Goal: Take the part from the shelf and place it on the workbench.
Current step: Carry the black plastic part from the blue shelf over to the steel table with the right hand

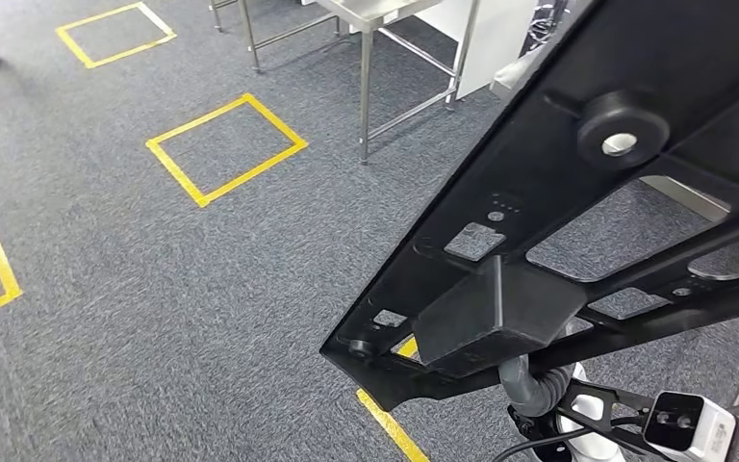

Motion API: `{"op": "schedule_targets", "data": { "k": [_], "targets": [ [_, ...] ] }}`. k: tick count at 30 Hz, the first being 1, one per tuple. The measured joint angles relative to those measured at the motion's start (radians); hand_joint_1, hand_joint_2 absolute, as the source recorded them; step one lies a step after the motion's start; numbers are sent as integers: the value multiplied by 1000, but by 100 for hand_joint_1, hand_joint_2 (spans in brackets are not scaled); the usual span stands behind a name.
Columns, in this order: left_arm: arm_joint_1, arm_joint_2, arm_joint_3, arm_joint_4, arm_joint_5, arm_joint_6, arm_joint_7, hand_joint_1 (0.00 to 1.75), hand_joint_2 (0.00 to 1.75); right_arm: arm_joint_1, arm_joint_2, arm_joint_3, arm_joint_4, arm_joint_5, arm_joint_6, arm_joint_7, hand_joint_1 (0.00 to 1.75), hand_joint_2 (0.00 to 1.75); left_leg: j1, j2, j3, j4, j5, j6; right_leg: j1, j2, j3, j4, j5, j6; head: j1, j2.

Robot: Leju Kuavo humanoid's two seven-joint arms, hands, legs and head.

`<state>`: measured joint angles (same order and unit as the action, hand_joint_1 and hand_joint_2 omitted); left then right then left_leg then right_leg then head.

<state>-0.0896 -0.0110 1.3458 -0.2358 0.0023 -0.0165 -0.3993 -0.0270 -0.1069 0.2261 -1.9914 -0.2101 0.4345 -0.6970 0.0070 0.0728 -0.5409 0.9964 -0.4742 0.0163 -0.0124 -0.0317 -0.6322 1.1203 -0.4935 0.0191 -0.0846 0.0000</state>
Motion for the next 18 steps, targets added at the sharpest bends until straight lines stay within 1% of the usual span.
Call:
{"op": "schedule_targets", "data": {
  "k": [1, 2, 3, 5, 6, 7, 8, 9, 10, 11, 12, 13, 14, 15, 16, 17, 18],
  "targets": [
    [-1, 0, 0, 0, 0, -1, 0, 0, 175, 1, 0, -4, -1, -4, 2, 0, 175, 175, -2, 8, 2, 2, -3, -4, 3, -20, 30, -57, 18, -4, 0, 0],
    [-1, 0, 0, 0, 0, -2, -1, 0, 175, 3, 0, -8, -2, -9, 6, 0, 175, 175, -4, 16, 4, 3, -5, -9, 6, -34, 48, -93, 26, -9, 0, 0],
    [-1, 0, 0, 0, 0, -2, -1, 0, 175, 6, 1, -13, -3, -13, 12, 0, 175, 175, -6, 24, 7, 3, -8, -15, 10, -39, 52, -104, 24, -14, 0, 0],
    [-3, -1, 0, 0, 0, -2, -1, 0, 175, 13, 3, -27, -5, -19, 25, 0, 175, 175, -6, 40, 11, 2, -12, -27, 11, -16, 51, -106, 28, -24, 0, 0],
    [-4, -2, 0, 0, 0, -2, -1, 0, 175, 17, 5, -34, -6, -21, 29, 0, 175, 175, -4, 33, 12, 8, -19, -33, 10, -6, 52, -110, 31, -29, 0, 0],
    [-5, -2, 0, 0, 0, -2, -1, 0, 175, 20, 8, -40, -8, -21, 33, 0, 175, 175, -1, 15, 5, 30, -36, -38, 7, 5, 54, -113, 34, -36, 0, 0],
    [-4, -3, 0, 0, 0, -2, -1, 0, 175, 22, 12, -44, -10, -21, 35, 0, 175, 175, 1, -10, -13, 73, -64, -42, 5, 16, 55, -116, 37, -41, 0, 0],
    [-3, -4, 0, 0, 0, -2, -2, 0, 175, 23, 16, -46, -12, -21, 36, 0, 175, 175, 3, -37, -40, 137, -99, -45, 5, 27, 54, -117, 38, -45, 0, 0],
    [-1, -4, 0, 0, 0, -2, -2, 0, 175, 25, 19, -48, -12, -20, 36, 0, 175, 175, 4, -53, -74, 209, -131, -46, 6, 39, 53, -117, 39, -47, 0, 0],
    [1, -4, 0, 0, 0, -2, -3, 0, 175, 27, 22, -49, -12, -19, 37, 0, 175, 175, 4, -60, -102, 268, -151, -48, 6, 52, 53, -116, 39, -48, 0, 0],
    [2, -4, 0, 0, 0, -1, -3, 0, 175, 29, 23, -50, -12, -17, 37, 0, 175, 175, 4, -63, -118, 297, -152, -48, 7, 65, 53, -116, 39, -48, 0, 0],
    [2, -5, 0, 0, 0, -1, -3, 0, 175, 30, 25, -52, -12, -16, 38, 0, 175, 175, 4, -64, -114, 284, -131, -48, 7, 79, 54, -114, 39, -48, 0, 0],
    [2, -5, 0, 0, 0, -1, -4, 0, 175, 31, 26, -53, -12, -15, 38, 0, 175, 175, 5, -68, -93, 233, -95, -46, 7, 92, 55, -113, 38, -47, 0, 0],
    [1, -5, 0, 0, 0, -1, -4, 0, 175, 31, 28, -55, -12, -14, 39, 0, 175, 175, 6, -84, -63, 160, -56, -43, 6, 105, 56, -110, 37, -45, 0, 0],
    [0, -5, 0, 0, 0, -2, -4, 0, 175, 31, 28, -56, -12, -13, 39, 0, 175, 175, 7, -105, -33, 92, -29, -40, 7, 116, 55, -107, 36, -41, 0, 0],
    [0, -5, 0, 0, -1, -3, -4, 0, 175, 31, 29, -58, -12, -13, 39, 0, 175, 175, 8, -123, -13, 45, -13, -37, 7, 127, 51, -104, 36, -36, 0, 0],
    [-1, -5, -1, 0, -2, -3, -4, 0, 175, 32, 30, -59, -12, -13, 40, 0, 175, 175, 8, -136, -4, 22, -11, -32, 6, 137, 46, -102, 37, -29, 0, 0]
  ]
}}
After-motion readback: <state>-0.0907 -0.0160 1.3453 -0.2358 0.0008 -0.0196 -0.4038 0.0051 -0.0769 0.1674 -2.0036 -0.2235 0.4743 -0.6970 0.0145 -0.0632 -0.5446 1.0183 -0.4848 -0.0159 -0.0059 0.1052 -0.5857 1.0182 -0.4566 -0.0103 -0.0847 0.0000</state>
